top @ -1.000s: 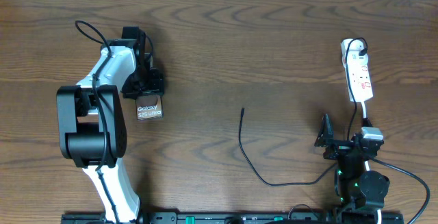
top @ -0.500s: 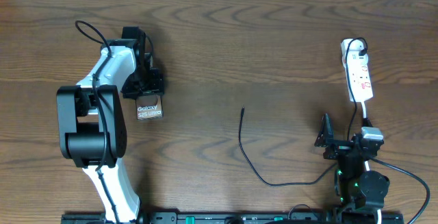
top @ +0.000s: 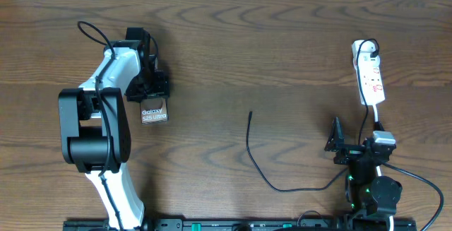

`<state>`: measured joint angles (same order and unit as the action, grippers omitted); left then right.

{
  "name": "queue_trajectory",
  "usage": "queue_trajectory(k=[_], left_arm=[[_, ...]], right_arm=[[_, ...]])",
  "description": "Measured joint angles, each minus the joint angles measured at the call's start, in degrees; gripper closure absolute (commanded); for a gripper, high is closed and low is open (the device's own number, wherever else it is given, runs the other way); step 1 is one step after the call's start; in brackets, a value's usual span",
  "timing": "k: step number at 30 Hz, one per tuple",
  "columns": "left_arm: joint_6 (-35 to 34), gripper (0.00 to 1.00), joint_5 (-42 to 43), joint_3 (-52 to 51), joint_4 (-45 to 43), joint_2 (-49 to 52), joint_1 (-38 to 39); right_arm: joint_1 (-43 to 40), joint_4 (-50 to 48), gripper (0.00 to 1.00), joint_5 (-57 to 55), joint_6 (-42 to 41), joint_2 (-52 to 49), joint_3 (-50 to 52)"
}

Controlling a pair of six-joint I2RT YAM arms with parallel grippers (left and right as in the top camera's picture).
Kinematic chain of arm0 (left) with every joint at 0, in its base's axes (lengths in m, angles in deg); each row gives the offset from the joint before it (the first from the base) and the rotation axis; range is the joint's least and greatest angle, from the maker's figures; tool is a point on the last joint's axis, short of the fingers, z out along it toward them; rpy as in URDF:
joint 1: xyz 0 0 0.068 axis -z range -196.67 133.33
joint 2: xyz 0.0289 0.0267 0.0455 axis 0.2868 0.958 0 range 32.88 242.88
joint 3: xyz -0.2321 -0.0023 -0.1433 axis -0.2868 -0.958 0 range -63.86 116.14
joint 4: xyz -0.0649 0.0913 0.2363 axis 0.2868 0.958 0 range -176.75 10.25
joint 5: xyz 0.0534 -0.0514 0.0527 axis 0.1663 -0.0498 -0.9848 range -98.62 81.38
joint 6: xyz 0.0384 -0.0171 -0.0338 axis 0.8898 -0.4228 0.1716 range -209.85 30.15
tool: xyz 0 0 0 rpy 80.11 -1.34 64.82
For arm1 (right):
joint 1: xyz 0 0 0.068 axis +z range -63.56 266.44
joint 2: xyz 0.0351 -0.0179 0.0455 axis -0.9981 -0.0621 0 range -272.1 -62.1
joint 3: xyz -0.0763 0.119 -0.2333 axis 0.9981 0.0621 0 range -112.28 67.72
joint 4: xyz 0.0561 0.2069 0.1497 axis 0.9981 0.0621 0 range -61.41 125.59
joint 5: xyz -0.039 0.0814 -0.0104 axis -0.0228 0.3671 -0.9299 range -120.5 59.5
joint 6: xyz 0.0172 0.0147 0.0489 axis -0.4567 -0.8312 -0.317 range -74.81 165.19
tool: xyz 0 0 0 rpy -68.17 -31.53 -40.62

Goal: Plug charger to phone and switch on socket

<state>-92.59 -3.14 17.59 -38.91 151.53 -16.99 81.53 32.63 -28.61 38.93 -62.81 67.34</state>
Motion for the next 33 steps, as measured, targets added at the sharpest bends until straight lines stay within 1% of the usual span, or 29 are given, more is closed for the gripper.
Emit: queue_trajectory(k=[3, 6, 8, 12, 13, 15, 33], left_arm=[[0.0, 0.50, 0.0, 0.0, 0.0, 0.0, 0.0], [0.0, 0.58, 0.0, 0.0, 0.0, 0.0, 0.0], [0.0, 0.69, 0.0, 0.0, 0.0, 0.0, 0.0], [0.0, 0.82, 0.0, 0.0, 0.0, 0.0, 0.0], [0.0, 0.87, 0.0, 0.0, 0.0, 0.0, 0.0], [0.0, 0.92, 0.0, 0.0, 0.0, 0.0, 0.0], [0.0, 0.93, 0.0, 0.0, -0.1, 0.0, 0.0]], right_arm=[[0.0, 0.0, 0.01, 0.0, 0.0, 0.0, 0.0], [0.0, 0.0, 0.01, 0.0, 0.0, 0.0, 0.0], [0.0, 0.0, 0.01, 0.0, 0.0, 0.0, 0.0], [0.0, 0.0, 0.01, 0.0, 0.0, 0.0, 0.0], [0.0, 0.0, 0.01, 0.0, 0.0, 0.0, 0.0], [0.0, 0.0, 0.01, 0.0, 0.0, 0.0, 0.0], [0.0, 0.0, 0.01, 0.0, 0.0, 0.0, 0.0]])
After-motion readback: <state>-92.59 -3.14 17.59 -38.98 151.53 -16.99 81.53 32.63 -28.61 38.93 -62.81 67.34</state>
